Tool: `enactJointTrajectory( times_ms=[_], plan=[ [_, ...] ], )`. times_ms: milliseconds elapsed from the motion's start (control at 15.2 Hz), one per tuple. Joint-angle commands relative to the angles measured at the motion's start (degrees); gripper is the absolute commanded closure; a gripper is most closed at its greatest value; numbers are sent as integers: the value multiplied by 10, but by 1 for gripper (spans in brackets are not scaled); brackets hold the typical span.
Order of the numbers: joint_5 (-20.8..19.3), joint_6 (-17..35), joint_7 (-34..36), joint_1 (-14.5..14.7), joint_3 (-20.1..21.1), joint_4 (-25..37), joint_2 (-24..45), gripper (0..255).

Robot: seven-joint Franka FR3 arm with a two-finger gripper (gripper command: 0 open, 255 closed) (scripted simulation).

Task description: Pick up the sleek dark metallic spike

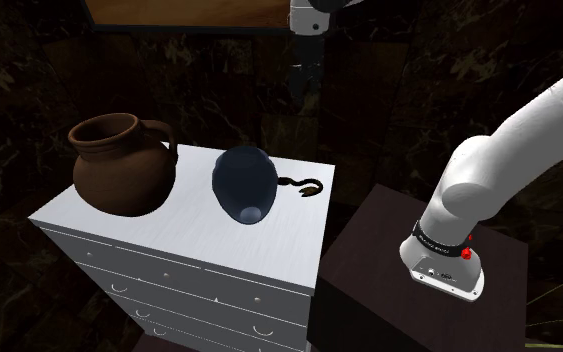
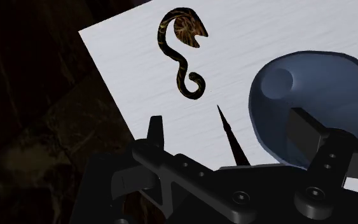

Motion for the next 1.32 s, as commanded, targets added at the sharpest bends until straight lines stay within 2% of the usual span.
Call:
enactJointTrajectory(
  times_ms=[0,594,1188,1254],
  plan=[
    [1,8,10,4,10,40,48,0],
    [-17,18,44,23,41,223,245,0],
    [-17,76,45,23,41,165,245,0],
    [-17,76,45,23,41,166,246,255]
  ],
)
